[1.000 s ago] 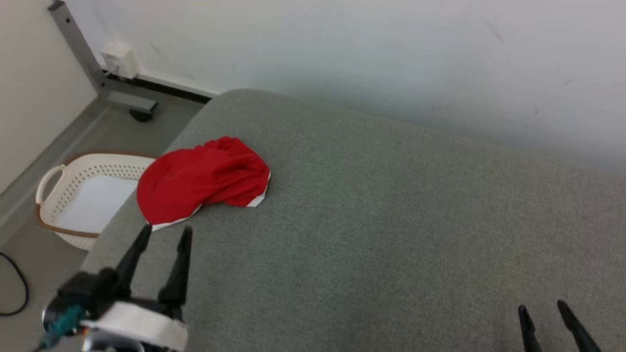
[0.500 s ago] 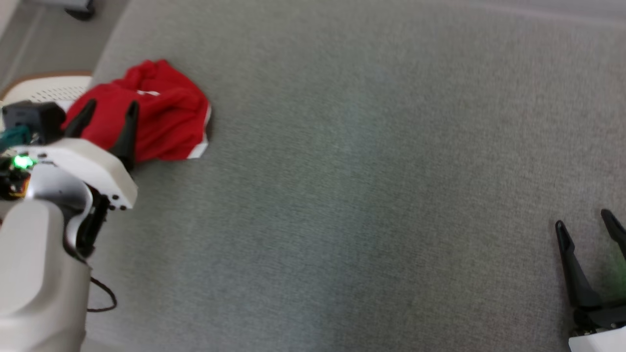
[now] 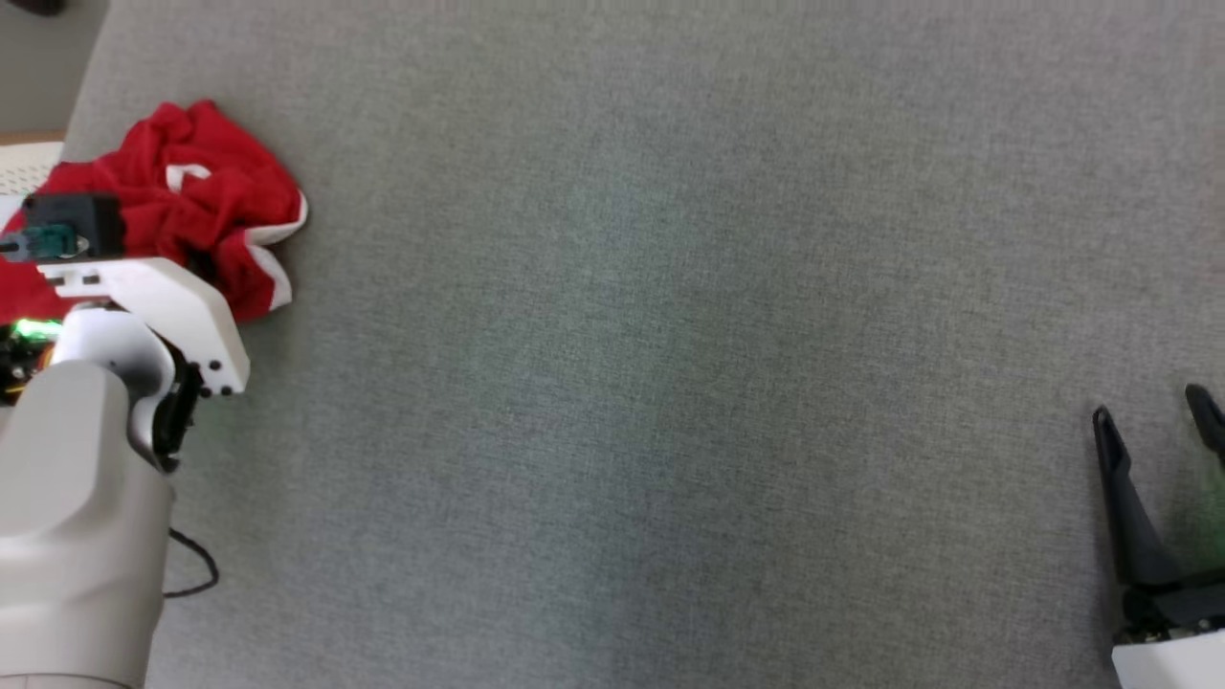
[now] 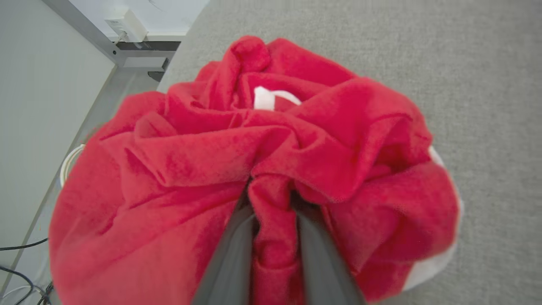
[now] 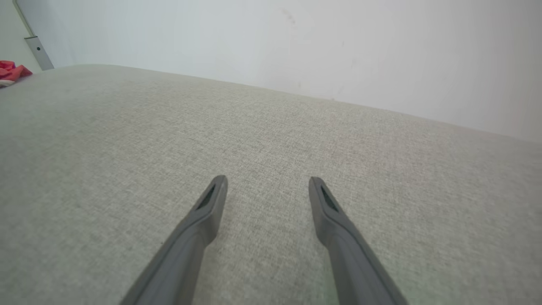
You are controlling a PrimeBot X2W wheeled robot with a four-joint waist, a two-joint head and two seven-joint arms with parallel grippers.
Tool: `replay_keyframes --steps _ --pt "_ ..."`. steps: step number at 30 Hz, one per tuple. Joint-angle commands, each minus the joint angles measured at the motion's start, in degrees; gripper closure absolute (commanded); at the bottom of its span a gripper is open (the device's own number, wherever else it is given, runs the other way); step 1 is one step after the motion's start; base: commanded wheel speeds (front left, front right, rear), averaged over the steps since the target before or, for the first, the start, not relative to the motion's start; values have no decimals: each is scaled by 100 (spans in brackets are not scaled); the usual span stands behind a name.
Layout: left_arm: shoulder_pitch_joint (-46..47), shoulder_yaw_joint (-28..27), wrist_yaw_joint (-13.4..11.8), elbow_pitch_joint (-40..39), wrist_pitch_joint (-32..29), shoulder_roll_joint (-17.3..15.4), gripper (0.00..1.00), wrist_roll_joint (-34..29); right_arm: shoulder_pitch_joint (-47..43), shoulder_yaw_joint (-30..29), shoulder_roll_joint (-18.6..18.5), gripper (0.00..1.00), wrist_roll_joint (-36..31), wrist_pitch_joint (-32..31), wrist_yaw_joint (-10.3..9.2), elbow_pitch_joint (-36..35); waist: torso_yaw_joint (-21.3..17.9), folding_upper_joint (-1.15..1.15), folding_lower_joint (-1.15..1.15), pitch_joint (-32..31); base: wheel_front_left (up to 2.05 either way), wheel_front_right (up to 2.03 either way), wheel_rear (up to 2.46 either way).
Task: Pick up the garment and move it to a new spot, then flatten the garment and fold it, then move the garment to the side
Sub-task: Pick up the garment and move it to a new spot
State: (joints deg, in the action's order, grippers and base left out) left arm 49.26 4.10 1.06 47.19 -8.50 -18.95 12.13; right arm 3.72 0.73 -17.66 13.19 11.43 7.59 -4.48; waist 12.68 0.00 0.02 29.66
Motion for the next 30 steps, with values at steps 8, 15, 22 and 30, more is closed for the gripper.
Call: replay_keyframes --steps 8,15,22,30 --pt "367 69 130 -367 538 -136 100 -15 -268 195 334 0 93 194 -18 470 -75 0 -2 -1013 0 0 0" --pt "175 416 407 -1506 241 106 100 131 -435 367 669 0 196 329 -18 899 -233 0 -2 -1840 0 0 0" --pt "-745 940 548 -3108 -353 763 100 642 -683 386 960 0 241 371 -18 1149 -570 0 -2 -2473 0 0 0" --pt "-2401 1876 541 -4239 -587 1429 100 1159 -924 413 1172 0 222 374 -18 1120 -1304 0 -2 -2908 0 0 0"
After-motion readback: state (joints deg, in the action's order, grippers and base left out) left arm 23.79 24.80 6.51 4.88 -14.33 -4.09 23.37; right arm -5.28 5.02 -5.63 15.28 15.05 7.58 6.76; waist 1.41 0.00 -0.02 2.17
